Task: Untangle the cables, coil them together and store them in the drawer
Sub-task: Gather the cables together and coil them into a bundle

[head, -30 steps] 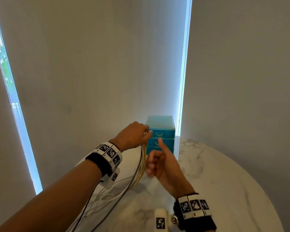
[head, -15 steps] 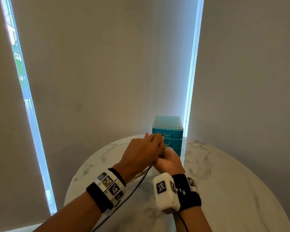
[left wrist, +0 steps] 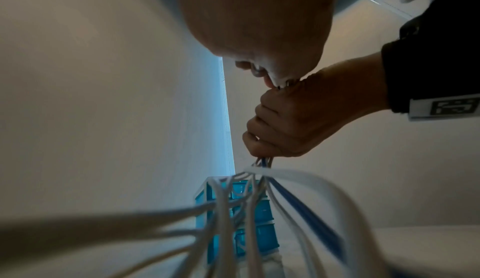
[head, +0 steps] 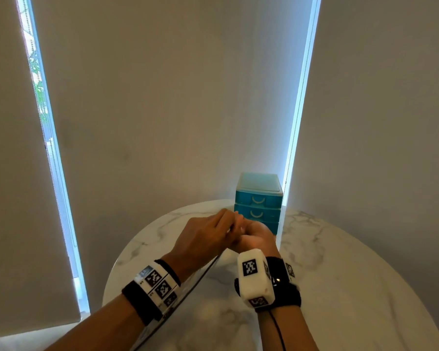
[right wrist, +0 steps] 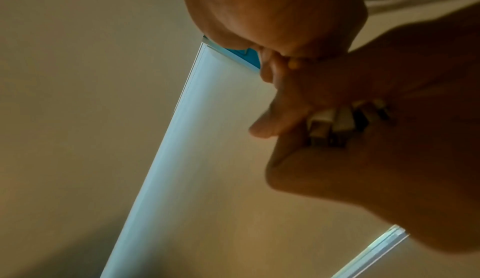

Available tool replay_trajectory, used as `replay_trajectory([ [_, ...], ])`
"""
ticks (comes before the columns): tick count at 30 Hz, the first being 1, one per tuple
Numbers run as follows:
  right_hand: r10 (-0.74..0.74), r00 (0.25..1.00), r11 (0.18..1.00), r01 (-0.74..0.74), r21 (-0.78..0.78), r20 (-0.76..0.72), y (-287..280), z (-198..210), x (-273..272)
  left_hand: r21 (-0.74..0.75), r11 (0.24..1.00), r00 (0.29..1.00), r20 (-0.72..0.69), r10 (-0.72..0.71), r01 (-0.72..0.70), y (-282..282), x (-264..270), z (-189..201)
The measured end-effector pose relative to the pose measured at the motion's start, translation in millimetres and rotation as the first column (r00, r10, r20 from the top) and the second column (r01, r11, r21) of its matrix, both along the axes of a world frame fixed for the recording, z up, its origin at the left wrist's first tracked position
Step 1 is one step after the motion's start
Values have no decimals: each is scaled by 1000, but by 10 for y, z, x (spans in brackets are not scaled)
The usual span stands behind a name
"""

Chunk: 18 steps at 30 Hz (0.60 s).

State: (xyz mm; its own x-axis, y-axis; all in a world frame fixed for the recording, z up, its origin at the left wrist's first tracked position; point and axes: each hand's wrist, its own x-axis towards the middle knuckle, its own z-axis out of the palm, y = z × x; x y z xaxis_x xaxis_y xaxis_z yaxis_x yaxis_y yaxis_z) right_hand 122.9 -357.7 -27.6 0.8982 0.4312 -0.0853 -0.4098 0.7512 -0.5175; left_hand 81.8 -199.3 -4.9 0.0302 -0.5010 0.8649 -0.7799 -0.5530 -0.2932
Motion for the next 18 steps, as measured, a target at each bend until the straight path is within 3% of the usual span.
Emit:
replay_trajectory([
  [1, 0, 1000, 987, 0, 159, 1, 23, 53, -26, 17, 1000, 1000, -26, 6, -6, 7, -4, 15],
  [2, -131, 991, 967, 134, 217, -26, 47, 72, -39, 37, 999, 998, -54, 18, -16, 27, -3, 27],
  [3, -166, 976, 944, 199, 262, -142, 51, 147, -27, 41, 999, 995, -98, 28, -24, 47, -12, 54],
  [5, -100, 979, 969, 137, 207, -179, 69, 386, -122, 8, 998, 938, -342, -58, 64, 123, -32, 89],
  [7, -44, 998, 997, 41, -65, -48, 41, 522, -199, -118, 984, 812, -556, -177, 134, 196, -12, 173],
  [9, -1, 999, 949, 15, -315, 43, 19, 614, -208, -290, 954, 731, -636, -247, 70, 220, 125, 294],
  [11, 33, 997, 893, 3, -451, 73, 12, 695, -226, -355, 934, 619, -740, -262, -30, 198, 279, 409],
  [12, 59, 995, 870, -12, -494, 80, -5, 737, -226, -330, 942, 506, -822, -260, -52, 179, 348, 447],
  [14, 114, 991, 828, -55, -558, 72, -58, 833, -260, -292, 956, 167, -942, -290, 12, 144, 432, 458],
  [16, 168, 983, 766, -87, -637, 68, -151, 919, -309, -365, 927, -132, -926, -353, 89, 147, 453, 420],
  [18, 198, 978, 684, -85, -724, 73, -259, 997, -345, -457, 884, -347, -848, -401, 96, 203, 444, 380],
])
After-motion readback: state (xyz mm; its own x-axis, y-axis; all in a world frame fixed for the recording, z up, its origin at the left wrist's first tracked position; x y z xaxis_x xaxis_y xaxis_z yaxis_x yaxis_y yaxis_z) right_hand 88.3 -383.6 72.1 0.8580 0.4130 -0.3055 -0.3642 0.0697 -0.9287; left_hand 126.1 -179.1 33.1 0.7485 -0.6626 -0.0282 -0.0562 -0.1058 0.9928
